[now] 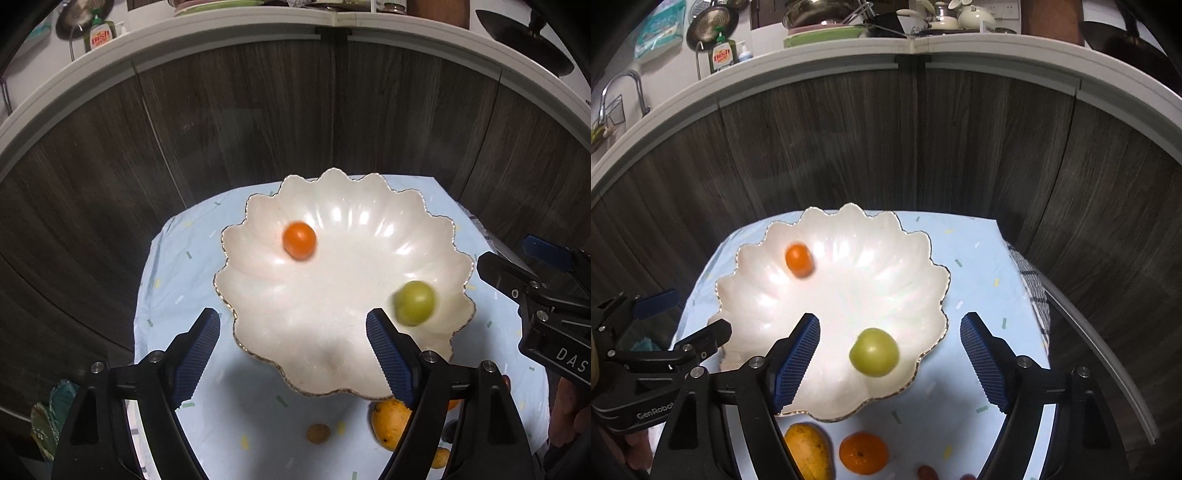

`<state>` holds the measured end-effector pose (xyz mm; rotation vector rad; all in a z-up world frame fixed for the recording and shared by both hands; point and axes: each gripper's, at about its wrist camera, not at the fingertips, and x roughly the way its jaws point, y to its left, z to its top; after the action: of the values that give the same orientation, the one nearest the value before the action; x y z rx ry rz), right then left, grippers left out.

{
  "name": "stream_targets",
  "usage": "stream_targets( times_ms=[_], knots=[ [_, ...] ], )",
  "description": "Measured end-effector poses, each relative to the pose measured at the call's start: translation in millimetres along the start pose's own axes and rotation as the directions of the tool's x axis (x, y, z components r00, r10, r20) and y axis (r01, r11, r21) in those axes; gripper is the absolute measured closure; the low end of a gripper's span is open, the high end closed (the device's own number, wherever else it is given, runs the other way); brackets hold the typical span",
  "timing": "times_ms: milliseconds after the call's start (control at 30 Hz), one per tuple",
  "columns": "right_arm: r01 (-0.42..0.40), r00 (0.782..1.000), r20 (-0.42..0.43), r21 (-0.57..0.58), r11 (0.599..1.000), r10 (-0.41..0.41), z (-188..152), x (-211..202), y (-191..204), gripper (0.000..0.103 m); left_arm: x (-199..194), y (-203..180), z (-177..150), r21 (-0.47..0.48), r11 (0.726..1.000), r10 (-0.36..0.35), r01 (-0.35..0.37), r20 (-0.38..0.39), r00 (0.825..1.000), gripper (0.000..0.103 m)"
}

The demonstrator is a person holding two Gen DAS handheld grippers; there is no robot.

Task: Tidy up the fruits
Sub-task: 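Move the left gripper toward the mango while the right gripper moves toward a red date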

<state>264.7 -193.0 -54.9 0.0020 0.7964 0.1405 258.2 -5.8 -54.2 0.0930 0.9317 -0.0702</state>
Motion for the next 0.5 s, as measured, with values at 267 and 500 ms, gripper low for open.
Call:
stream_targets(
  times_ms=[267, 500],
  knots=[
    [0.004, 1.000, 0.028, 0.011, 1.000, -0.004, -6, -23, -2, 0.024, -23, -4, -7, 0.001, 1.000, 0.007, -0.007, 0.024, 1.000, 0.015],
    [0.004, 0.999, 0.042, 0.017, 1.000, -0.005, -15, -40, -2, 0.024, -39, -7, -16, 0.002, 1.000, 0.007, -0.007, 0.036, 0.999, 0.015]
  ],
)
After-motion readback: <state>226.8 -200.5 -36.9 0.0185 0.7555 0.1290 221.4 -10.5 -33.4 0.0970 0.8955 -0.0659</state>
